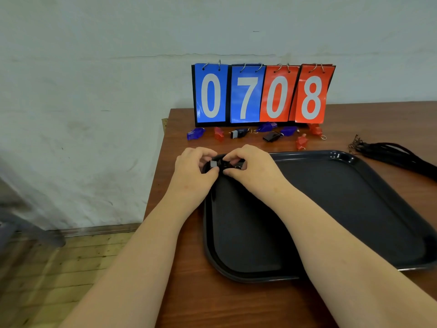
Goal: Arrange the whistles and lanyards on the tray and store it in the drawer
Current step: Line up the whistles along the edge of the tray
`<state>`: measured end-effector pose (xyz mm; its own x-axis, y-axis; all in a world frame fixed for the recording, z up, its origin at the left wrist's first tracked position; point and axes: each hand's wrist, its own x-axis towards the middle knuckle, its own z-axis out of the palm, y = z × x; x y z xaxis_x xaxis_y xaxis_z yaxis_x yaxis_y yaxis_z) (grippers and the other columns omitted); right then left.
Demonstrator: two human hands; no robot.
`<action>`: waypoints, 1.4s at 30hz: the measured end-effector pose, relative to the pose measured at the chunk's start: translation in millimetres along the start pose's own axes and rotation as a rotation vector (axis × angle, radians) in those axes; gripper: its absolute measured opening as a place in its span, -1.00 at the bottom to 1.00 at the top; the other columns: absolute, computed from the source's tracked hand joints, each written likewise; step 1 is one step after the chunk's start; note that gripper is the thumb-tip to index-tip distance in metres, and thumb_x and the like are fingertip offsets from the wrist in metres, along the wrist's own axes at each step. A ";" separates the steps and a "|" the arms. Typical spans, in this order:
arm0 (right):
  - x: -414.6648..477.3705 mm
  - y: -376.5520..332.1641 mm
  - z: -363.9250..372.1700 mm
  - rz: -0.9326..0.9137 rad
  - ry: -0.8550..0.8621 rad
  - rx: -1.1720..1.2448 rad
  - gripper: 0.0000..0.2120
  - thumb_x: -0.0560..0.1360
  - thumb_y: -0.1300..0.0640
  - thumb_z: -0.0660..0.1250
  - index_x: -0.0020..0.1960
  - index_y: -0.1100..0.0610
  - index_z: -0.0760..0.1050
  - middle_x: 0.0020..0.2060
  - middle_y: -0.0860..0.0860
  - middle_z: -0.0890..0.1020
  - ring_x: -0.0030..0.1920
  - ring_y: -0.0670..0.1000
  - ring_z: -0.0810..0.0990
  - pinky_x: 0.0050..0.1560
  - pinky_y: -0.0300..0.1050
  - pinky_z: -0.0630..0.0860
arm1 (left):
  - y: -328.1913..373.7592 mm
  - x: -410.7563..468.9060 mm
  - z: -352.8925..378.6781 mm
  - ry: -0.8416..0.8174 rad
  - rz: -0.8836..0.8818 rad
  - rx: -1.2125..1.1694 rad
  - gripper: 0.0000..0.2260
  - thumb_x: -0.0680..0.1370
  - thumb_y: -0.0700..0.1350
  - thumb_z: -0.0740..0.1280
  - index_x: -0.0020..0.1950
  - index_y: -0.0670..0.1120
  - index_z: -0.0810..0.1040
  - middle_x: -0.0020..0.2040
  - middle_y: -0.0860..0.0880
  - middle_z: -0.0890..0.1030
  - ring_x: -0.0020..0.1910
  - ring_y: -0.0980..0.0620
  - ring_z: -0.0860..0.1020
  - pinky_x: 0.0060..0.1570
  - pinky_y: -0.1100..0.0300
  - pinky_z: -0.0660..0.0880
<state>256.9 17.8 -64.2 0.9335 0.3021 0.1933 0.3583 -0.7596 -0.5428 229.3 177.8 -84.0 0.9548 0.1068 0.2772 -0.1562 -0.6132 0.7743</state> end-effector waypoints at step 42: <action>49.9 57.5 -36.1 0.362 0.131 0.039 -0.53 0.50 0.05 0.46 0.36 0.12 0.50 0.25 0.05 0.57 0.24 0.06 0.54 0.23 -0.02 0.52 | 14.8 -0.5 -2.3 0.122 -0.193 -0.134 -0.87 0.66 -0.10 0.21 0.16 -0.01 0.52 0.09 0.05 0.56 -0.06 0.21 0.50 -0.21 0.45 0.35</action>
<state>324.7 -31.5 -56.3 0.9946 -0.0596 0.0854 0.0070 -0.7804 -0.6253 225.9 170.5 -71.4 0.9340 0.3103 0.1769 -0.0136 -0.4640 0.8857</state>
